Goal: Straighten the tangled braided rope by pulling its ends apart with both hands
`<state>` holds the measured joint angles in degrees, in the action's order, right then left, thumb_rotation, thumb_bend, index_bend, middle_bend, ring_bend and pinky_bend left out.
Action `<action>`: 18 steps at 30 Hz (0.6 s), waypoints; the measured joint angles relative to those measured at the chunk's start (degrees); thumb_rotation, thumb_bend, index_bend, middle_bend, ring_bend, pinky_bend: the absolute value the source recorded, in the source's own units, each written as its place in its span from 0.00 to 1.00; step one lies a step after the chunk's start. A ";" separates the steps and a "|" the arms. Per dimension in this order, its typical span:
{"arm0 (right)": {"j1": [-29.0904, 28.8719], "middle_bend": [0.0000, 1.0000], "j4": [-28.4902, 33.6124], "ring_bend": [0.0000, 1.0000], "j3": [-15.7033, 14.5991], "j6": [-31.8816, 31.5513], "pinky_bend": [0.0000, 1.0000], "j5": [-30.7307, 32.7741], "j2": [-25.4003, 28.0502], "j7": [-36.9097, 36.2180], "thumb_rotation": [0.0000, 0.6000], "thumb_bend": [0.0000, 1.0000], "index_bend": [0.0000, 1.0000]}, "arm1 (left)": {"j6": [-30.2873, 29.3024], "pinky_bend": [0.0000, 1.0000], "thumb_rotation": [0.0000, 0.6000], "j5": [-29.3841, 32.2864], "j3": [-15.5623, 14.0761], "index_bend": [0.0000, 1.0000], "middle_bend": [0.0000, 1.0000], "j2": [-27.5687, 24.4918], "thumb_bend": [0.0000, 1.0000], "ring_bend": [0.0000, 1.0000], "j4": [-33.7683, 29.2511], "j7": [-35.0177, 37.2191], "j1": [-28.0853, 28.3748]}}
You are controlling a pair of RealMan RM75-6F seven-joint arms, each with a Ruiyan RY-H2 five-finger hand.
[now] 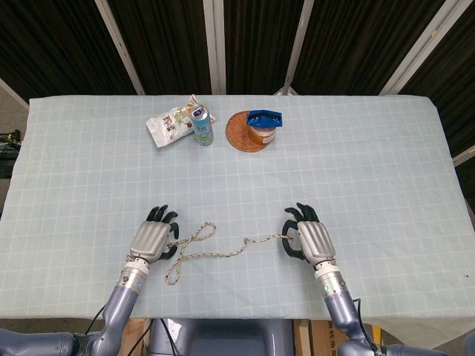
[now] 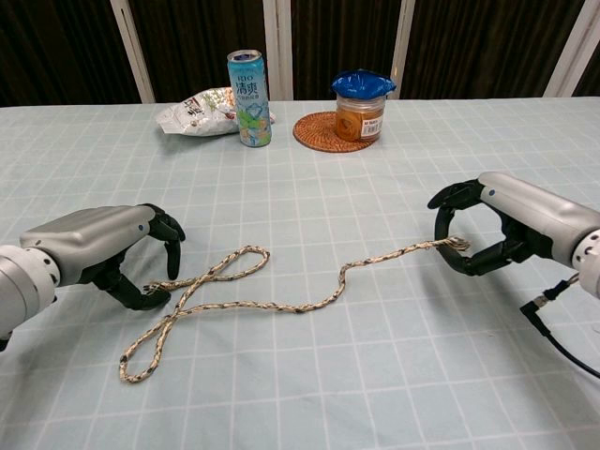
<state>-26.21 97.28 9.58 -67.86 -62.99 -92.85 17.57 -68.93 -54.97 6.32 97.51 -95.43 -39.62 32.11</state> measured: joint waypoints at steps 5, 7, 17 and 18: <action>0.00 0.21 -0.13 0.00 -0.04 -0.03 0.00 0.02 -0.04 0.09 1.00 0.51 0.61 | 0.18 0.00 1.00 0.18 0.20 0.52 0.18 0.95 0.38 0.00 0.27 0.50 0.25; 0.01 0.21 -0.17 0.00 0.01 -0.03 0.00 0.11 0.00 0.06 1.00 0.51 0.61 | 0.06 0.00 1.00 -0.15 0.22 0.52 0.18 1.15 0.38 0.00 0.26 0.77 0.28; -0.07 0.21 -0.25 0.00 0.00 0.08 0.00 0.14 0.06 0.12 1.00 0.51 0.61 | -0.15 0.00 1.00 -1.13 -0.13 0.56 0.20 1.56 0.45 0.01 0.79 1.72 0.22; -0.09 0.21 -0.22 0.00 0.04 0.07 0.00 0.13 0.06 0.14 1.00 0.51 0.61 | -0.16 0.00 1.00 -1.14 -0.17 0.56 0.20 1.61 0.45 0.01 0.92 1.67 0.23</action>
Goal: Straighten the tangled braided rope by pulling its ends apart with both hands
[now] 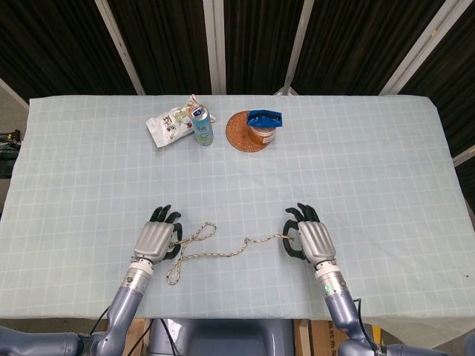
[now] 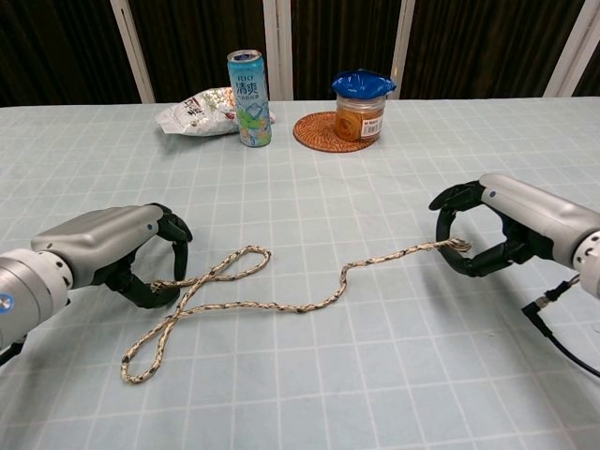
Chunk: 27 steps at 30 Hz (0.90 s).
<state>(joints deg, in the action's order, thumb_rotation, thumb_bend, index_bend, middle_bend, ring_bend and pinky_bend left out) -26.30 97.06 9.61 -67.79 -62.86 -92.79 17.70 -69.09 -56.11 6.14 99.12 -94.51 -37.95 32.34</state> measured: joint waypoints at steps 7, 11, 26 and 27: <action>0.04 0.21 -0.05 0.00 0.11 -0.08 0.00 0.18 0.20 -0.03 1.00 0.51 0.61 | 0.06 0.00 1.00 0.80 0.09 0.58 0.21 0.22 0.49 0.01 0.93 -0.10 -0.06; 0.16 0.21 -0.22 0.00 -0.10 -0.07 0.00 0.18 0.32 -0.04 1.00 0.51 0.61 | 0.09 0.00 1.00 0.87 0.20 0.59 0.21 0.34 0.53 0.01 1.26 0.42 -0.15; 0.40 0.21 0.80 0.00 0.67 -0.61 0.00 0.06 2.95 -0.08 1.00 0.51 0.61 | -1.49 0.00 1.00 -1.22 1.35 0.61 0.22 -4.09 0.53 0.01 -0.88 2.66 -0.96; 0.43 0.21 0.90 0.00 0.72 -0.65 0.00 0.05 3.24 -0.11 1.00 0.51 0.61 | -1.63 0.00 1.00 -1.45 1.48 0.61 0.22 -4.79 0.53 0.01 -1.34 2.92 -1.06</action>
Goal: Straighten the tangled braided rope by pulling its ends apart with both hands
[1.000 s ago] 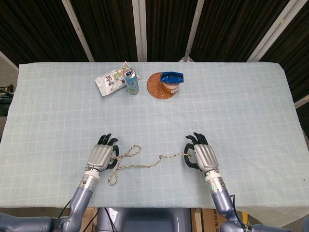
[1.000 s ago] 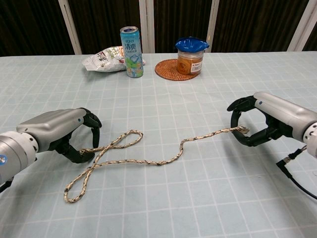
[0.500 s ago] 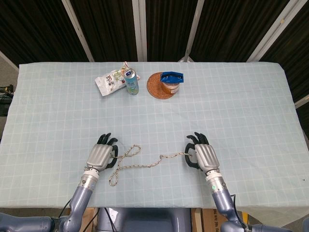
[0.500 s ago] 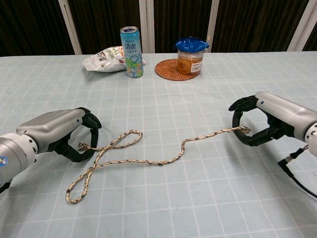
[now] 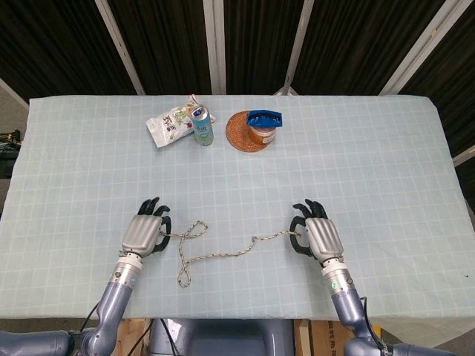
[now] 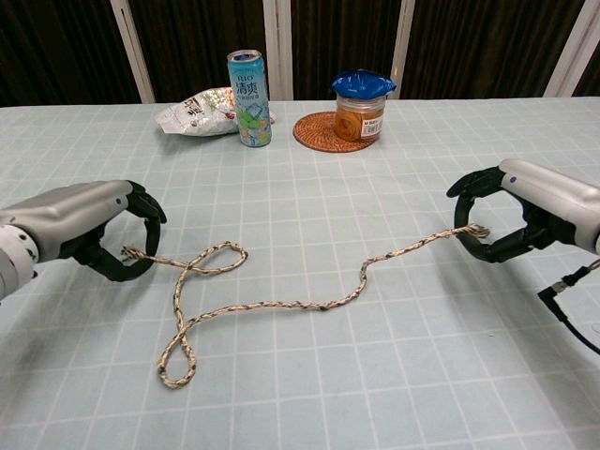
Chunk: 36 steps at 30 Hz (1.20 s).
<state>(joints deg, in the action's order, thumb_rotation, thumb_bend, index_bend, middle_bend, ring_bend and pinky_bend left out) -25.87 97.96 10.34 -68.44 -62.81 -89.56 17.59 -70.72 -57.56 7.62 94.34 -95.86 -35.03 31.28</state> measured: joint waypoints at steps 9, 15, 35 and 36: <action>1.19 0.21 1.04 0.00 0.34 -0.71 0.00 -0.05 4.67 -1.05 1.00 0.51 0.61 | -1.42 0.00 1.00 -2.36 0.99 0.61 0.22 -8.34 0.53 0.01 -5.28 3.70 -1.66; 2.23 0.21 1.38 0.00 0.59 -1.47 0.00 -0.09 7.52 -2.36 1.00 0.51 0.61 | -2.69 0.00 1.00 -3.40 1.43 0.61 0.22 -13.22 0.53 0.01 -8.08 6.60 -3.33; 8.43 0.21 -0.67 0.00 0.51 -3.37 0.00 -0.29 17.74 -12.57 1.00 0.51 0.61 | -8.90 0.00 1.00 -7.59 -0.11 0.61 0.22 -27.21 0.53 0.01 -9.45 24.50 -14.60; 8.62 0.21 -0.82 0.00 0.40 -3.36 0.00 -0.40 17.93 -12.89 1.00 0.51 0.61 | -9.05 0.00 1.00 -7.74 -0.34 0.61 0.22 -27.29 0.53 0.01 -9.18 24.97 -15.03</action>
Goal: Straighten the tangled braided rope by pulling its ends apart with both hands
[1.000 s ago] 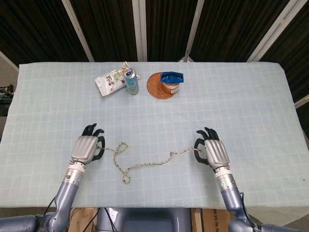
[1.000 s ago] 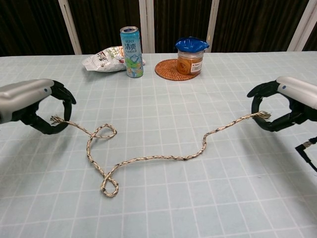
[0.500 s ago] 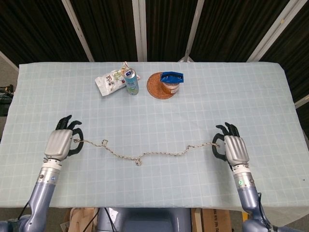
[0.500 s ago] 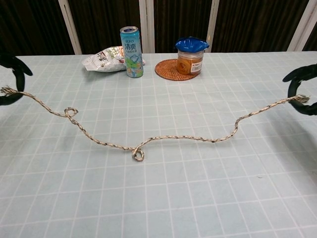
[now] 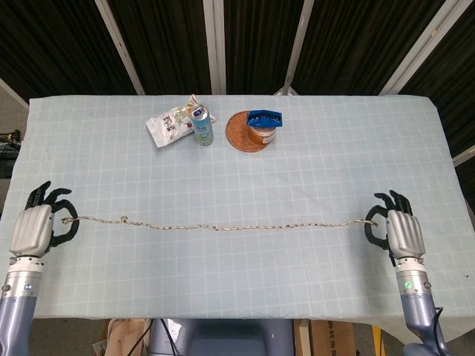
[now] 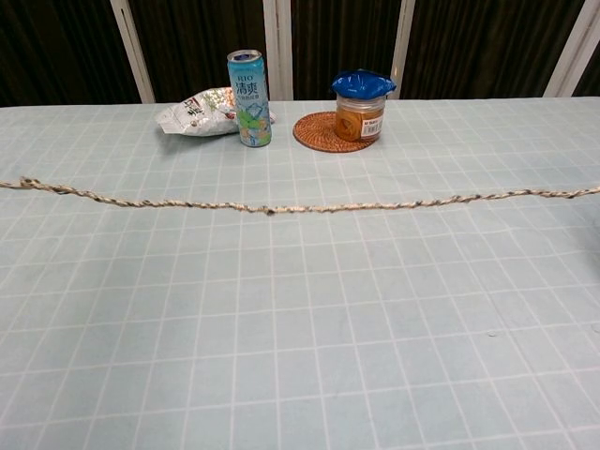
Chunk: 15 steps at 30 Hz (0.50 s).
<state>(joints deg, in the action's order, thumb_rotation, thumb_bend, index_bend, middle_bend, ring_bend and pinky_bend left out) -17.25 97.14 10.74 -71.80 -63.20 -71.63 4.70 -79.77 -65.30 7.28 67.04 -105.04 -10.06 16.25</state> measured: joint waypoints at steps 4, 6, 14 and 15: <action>0.77 0.21 -0.81 0.00 -0.54 0.12 0.00 -0.67 0.49 -1.38 1.00 0.51 0.61 | -0.22 0.00 1.00 -0.51 -0.86 0.61 0.22 -0.03 0.53 0.01 1.40 1.66 -1.30; 0.99 0.21 -1.25 0.00 -0.84 0.26 0.00 -0.88 0.55 -1.56 1.00 0.51 0.61 | -0.37 0.00 1.00 -0.82 -1.03 0.61 0.22 0.18 0.53 0.01 2.18 1.87 -1.64; 1.17 0.21 -3.46 0.00 -2.53 1.64 0.00 -1.65 -0.52 -0.15 1.00 0.51 0.61 | 0.46 0.00 1.00 -1.38 -1.47 0.61 0.22 1.40 0.53 0.01 4.85 2.29 -2.37; 1.16 0.21 -3.61 0.00 -2.66 1.73 0.00 -1.77 -0.71 0.07 1.00 0.51 0.61 | 0.64 0.00 1.00 -1.38 -1.50 0.61 0.22 1.54 0.53 0.01 5.04 2.20 -2.38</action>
<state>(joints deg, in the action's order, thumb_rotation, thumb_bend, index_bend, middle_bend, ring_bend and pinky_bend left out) -16.09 93.53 8.07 -70.06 -64.97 -72.34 4.77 -79.13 -66.68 5.78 68.58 -100.00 -7.87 13.87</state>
